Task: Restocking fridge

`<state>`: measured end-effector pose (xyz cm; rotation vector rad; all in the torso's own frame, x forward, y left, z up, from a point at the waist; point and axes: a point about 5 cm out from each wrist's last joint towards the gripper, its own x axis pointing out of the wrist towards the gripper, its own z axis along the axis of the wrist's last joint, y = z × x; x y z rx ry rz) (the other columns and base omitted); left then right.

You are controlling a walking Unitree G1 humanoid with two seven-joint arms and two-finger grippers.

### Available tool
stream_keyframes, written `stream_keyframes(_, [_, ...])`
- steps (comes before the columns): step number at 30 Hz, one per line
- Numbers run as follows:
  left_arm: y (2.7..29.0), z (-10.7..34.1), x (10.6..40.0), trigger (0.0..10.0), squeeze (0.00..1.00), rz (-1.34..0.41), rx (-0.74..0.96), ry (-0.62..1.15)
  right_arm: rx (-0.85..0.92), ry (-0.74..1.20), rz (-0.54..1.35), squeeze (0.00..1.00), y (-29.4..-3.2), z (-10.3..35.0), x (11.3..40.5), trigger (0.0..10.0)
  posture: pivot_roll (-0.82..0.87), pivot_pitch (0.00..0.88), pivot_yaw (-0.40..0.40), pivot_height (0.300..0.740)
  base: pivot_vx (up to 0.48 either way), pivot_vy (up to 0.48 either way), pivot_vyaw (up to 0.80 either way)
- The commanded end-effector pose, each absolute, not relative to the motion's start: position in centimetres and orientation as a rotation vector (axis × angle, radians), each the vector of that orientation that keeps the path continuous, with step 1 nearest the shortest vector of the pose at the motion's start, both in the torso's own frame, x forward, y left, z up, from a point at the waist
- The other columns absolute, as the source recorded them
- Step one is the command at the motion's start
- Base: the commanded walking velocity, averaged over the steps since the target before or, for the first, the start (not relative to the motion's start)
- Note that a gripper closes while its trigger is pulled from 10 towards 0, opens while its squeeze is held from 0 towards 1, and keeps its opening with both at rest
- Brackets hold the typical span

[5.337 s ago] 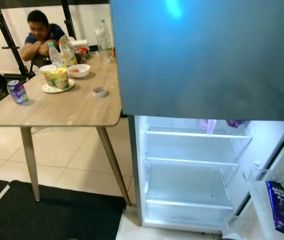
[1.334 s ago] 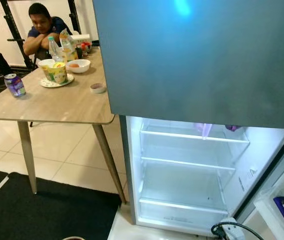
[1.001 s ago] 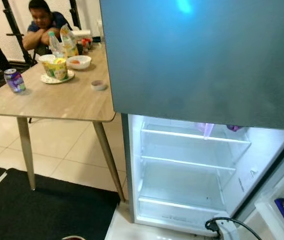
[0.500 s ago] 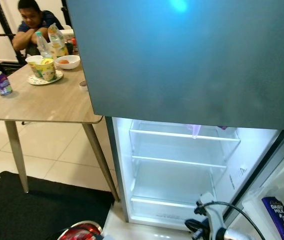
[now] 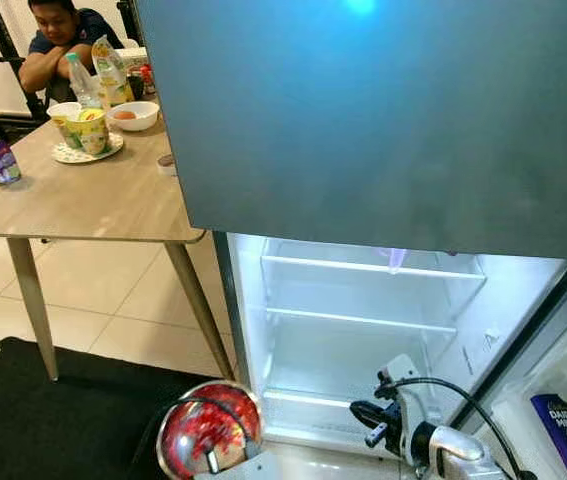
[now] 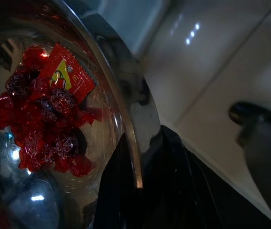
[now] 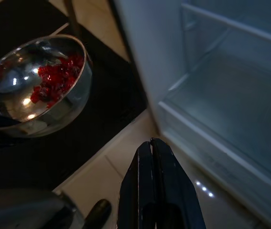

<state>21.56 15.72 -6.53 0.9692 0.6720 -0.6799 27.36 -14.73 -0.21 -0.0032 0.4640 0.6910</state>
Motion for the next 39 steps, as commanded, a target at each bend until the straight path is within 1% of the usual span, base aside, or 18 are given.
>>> stream_keyframes(1, [15.6,-6.0,22.2,10.0,0.00,-0.671,0.964,0.632,0.007,0.469,0.669,0.00,-14.7,-0.2,27.4,10.0,-0.08,0.037,0.009,0.740,0.000,0.000,0.00])
stream_keyframes(6, [15.5,-6.2,22.0,10.0,0.00,-0.637,0.898,0.663,-0.001,0.484,0.660,0.00,-14.7,-0.4,27.4,10.0,-0.08,0.029,0.006,0.740,0.000,0.000,0.00])
stream_keyframes(8, [15.8,-7.2,20.6,10.0,0.00,-0.601,0.817,0.746,-0.022,0.532,0.631,0.00,-15.0,-1.1,27.0,10.0,-0.08,0.026,0.006,0.740,0.000,0.000,0.00])
stream_keyframes(12, [16.2,-7.9,19.3,10.0,0.00,-0.566,0.756,0.824,-0.063,0.601,0.587,0.00,-15.7,-2.2,26.2,10.0,-0.09,0.021,0.004,0.740,0.000,0.000,0.00])
stream_keyframes(13, [16.4,-8.5,18.2,10.0,0.00,-0.547,0.701,0.884,-0.095,0.652,0.549,0.00,-16.3,-2.9,25.5,10.0,-0.09,0.021,0.004,0.740,0.000,0.000,0.00])
stream_keyframes(14, [16.4,-8.5,18.2,10.0,0.00,-0.547,0.701,0.884,-0.095,0.652,0.549,0.00,-16.3,-2.9,25.5,10.0,-0.09,0.021,0.004,0.740,0.000,0.000,0.00])
stream_keyframes(16, [16.9,-9.6,15.8,10.0,0.00,-0.503,0.596,0.995,-0.138,0.751,0.462,0.00,-17.9,-4.5,23.7,10.0,-0.08,0.017,0.002,0.740,0.000,0.000,0.00])
stream_keyframes(17, [16.9,-9.6,15.8,10.0,0.00,-0.503,0.596,0.995,-0.138,0.751,0.462,0.00,-17.9,-4.5,23.7,10.0,-0.08,0.017,0.002,0.740,0.000,0.000,0.00])
stream_keyframes(19, [18.2,-10.4,13.5,10.0,0.00,-0.418,0.533,1.094,-0.128,0.811,0.388,0.00,-19.2,-5.6,21.9,10.0,-0.08,0.017,0.006,0.740,0.000,0.000,0.00])
stream_keyframes(20, [18.2,-10.4,13.5,10.0,0.00,-0.418,0.533,1.094,-0.128,0.811,0.388,0.00,-19.2,-5.6,21.9,10.0,-0.08,0.017,0.006,0.740,0.000,0.000,0.00])
stream_keyframes(23, [19.4,-10.8,11.9,10.0,0.00,-0.362,0.525,1.159,-0.123,0.857,0.345,0.00,-20.0,-6.5,20.4,10.0,-0.08,0.018,0.005,0.740,0.000,0.000,0.00])
stream_keyframes(24, [19.4,-10.8,11.9,10.0,0.00,-0.362,0.525,1.159,-0.123,0.857,0.345,0.00,-20.0,-6.5,20.4,10.0,-0.08,0.018,0.005,0.740,0.000,0.000,0.00])
stream_keyframes(26, [20.7,-10.9,10.8,10.0,0.00,-0.323,0.531,1.205,-0.118,0.897,0.305,0.00,-20.6,-7.1,19.1,10.0,-0.08,0.020,0.004,0.740,0.000,0.000,0.00])
stream_keyframes(27, [20.7,-10.9,10.8,10.0,0.00,-0.323,0.531,1.205,-0.118,0.897,0.305,0.00,-20.6,-7.1,19.1,10.0,-0.08,0.020,0.004,0.740,0.000,0.000,0.00])
stream_keyframes(28, [21.3,-11.0,10.3,10.0,0.00,-0.293,0.526,1.225,-0.118,0.923,0.283,0.00,-21.0,-7.5,18.4,10.0,-0.08,0.020,0.004,0.740,0.000,0.000,0.00])
stream_keyframes(29, [21.3,-11.0,10.3,10.0,0.00,-0.293,0.526,1.225,-0.118,0.923,0.283,0.00,-21.0,-7.5,18.4,10.0,-0.08,0.020,0.004,0.740,0.000,0.000,0.00])
stream_keyframes(33, [22.8,-10.8,9.9,10.0,0.00,-0.211,0.516,1.255,-0.106,0.979,0.227,0.00,-21.6,-8.2,16.8,10.0,-0.07,0.018,0.007,0.740,0.000,0.000,0.00])
stream_keyframes(39, [22.9,-10.7,10.1,10.0,0.00,-0.207,0.516,1.252,-0.099,0.984,0.215,0.00,-21.7,-8.3,16.5,10.0,-0.08,0.019,0.011,0.740,0.080,0.000,0.00])
